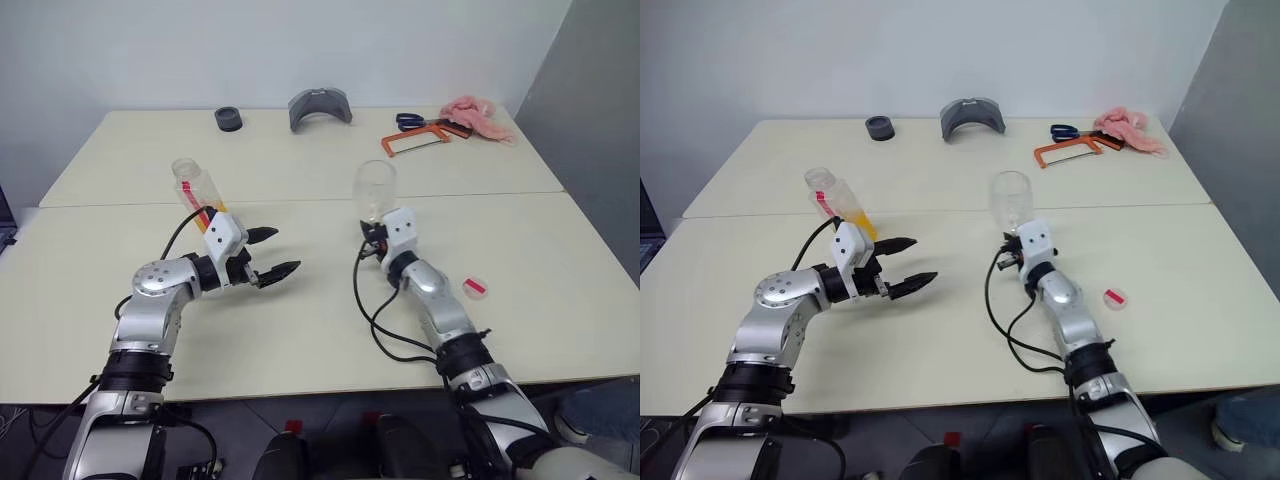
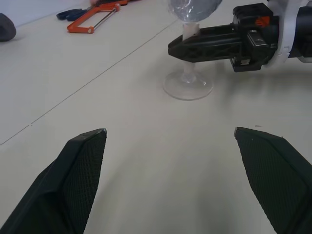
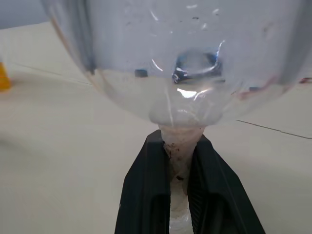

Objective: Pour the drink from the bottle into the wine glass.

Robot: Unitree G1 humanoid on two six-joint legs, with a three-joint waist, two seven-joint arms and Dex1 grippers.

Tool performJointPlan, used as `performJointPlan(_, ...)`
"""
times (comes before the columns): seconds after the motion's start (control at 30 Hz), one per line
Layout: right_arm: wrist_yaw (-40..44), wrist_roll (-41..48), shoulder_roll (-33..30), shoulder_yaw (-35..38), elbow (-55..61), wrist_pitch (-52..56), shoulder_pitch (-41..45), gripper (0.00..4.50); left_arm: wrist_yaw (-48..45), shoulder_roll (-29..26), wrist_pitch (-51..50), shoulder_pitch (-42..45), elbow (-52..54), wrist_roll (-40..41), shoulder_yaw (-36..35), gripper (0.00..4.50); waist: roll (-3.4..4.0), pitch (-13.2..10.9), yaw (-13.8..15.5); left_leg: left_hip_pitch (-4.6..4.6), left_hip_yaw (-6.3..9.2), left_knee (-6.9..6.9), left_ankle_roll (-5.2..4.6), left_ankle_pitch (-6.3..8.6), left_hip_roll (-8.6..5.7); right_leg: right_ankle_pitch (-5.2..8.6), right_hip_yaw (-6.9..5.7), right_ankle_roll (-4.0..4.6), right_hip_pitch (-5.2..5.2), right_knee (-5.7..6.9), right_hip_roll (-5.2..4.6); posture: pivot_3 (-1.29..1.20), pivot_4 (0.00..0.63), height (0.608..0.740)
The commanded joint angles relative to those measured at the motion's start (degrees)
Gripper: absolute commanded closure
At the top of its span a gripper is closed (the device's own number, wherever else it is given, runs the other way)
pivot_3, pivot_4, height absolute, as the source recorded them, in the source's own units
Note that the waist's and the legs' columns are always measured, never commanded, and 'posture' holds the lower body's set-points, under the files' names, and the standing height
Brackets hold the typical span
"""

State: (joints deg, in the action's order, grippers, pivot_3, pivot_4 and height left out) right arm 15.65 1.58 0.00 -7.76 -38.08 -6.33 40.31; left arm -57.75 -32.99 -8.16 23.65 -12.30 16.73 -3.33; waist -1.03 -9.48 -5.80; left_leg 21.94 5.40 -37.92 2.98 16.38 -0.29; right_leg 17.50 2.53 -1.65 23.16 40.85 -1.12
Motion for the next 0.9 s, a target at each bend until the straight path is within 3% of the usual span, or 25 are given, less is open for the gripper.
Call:
performJointPlan(0.03, 1.7, -1.8, 2.3, -1.4, -7.0, -4.5, 4.6, 4.33, 1.9, -1.7, -1.5, -1.0, 4.5, 1.5, -2.8, 0.00, 0.01, 0.0, 0.0, 0.01, 0.03, 0.00, 0.00, 0.00, 0.00, 0.00, -0.01, 0.01, 0.01, 0.01, 0.00, 0.00, 0.150, 0.740)
performJointPlan(0.4, 6.0, -2.8, 4.5, -0.8, -16.5, -8.3, 7.1, 4.33, 5.0, -2.2, -5.1, -2.4, 9.6, 2.9, -4.6, 0.00, 0.01, 0.0, 0.0, -0.03, -0.05, -0.01, 0.00, 0.00, 0.04, -0.01, 0.04, 0.01, -0.03, 0.01, -0.07, 0.00, 0.150, 0.740)
performJointPlan(0.53, 6.7, -2.1, 4.8, 0.1, -16.0, -8.0, 7.3, 3.12, 5.4, -1.8, -5.7, -2.0, 11.2, 3.3, -4.3, 0.00, 0.01, 0.0, 0.0, -0.04, -0.02, 0.02, 0.00, 0.00, 0.07, -0.01, 0.02, 0.01, -0.03, 0.01, -0.06, 0.00, 0.150, 0.740)
performJointPlan(0.8, 8.0, -2.1, 4.9, 0.2, -13.1, -7.5, 5.4, 0.30, 6.2, -0.8, -6.4, -1.2, 13.2, 4.8, -4.0, 0.00, 0.02, 0.0, 0.3, 0.02, 0.00, 0.01, 0.01, 0.00, 0.00, -0.01, 0.03, 0.02, -0.02, 0.01, -0.07, 0.00, 0.150, 0.740)
performJointPlan(0.83, 8.1, -2.1, 4.9, 0.1, -12.8, -7.3, 5.2, 0.05, 6.4, -0.8, -6.4, -1.1, 13.2, 4.9, -4.0, 0.00, 0.02, 0.0, 0.3, 0.03, 0.00, 0.00, 0.01, 0.00, -0.01, -0.01, 0.03, 0.02, -0.02, 0.00, -0.07, 0.00, 0.150, 0.740)
performJointPlan(0.9, 8.4, -2.1, 4.7, 0.2, -12.0, -6.9, 4.7, 0.05, 6.5, -0.6, -6.6, -0.9, 13.5, 5.2, -3.9, 0.00, 0.02, 0.0, 0.4, 0.04, -0.01, 0.00, 0.01, 0.00, -0.02, -0.01, 0.02, 0.02, -0.02, 0.00, -0.07, 0.00, 0.150, 0.740)
